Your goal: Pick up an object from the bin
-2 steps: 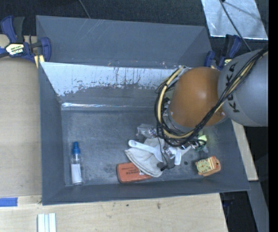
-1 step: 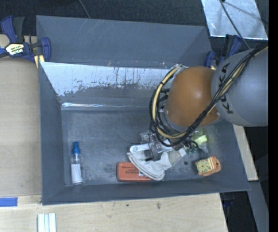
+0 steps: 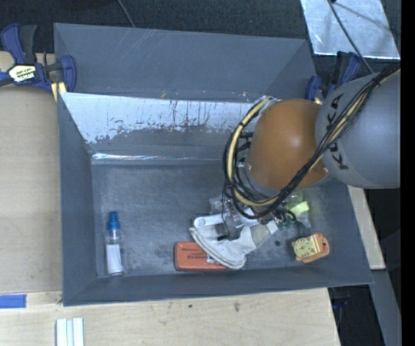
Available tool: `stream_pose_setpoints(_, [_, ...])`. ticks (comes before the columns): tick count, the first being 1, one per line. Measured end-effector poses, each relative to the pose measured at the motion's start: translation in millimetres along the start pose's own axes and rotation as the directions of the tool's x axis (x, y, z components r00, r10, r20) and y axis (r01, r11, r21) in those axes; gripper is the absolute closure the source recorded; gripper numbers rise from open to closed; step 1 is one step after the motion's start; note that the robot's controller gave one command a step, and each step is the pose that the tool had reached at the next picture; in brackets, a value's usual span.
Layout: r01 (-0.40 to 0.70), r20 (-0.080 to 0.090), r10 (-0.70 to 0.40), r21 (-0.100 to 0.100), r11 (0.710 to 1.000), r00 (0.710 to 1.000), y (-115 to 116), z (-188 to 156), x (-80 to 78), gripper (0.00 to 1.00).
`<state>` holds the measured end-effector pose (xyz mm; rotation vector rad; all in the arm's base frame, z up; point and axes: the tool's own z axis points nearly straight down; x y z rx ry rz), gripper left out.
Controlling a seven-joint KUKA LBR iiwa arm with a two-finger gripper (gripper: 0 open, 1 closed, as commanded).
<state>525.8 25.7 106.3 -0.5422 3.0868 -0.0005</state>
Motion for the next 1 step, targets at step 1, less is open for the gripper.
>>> stream_pose_setpoints(1, [-0.027,-0.005,0.027,-0.001,1.000,1.000,-16.8,-115.0,-21.4,1.00])
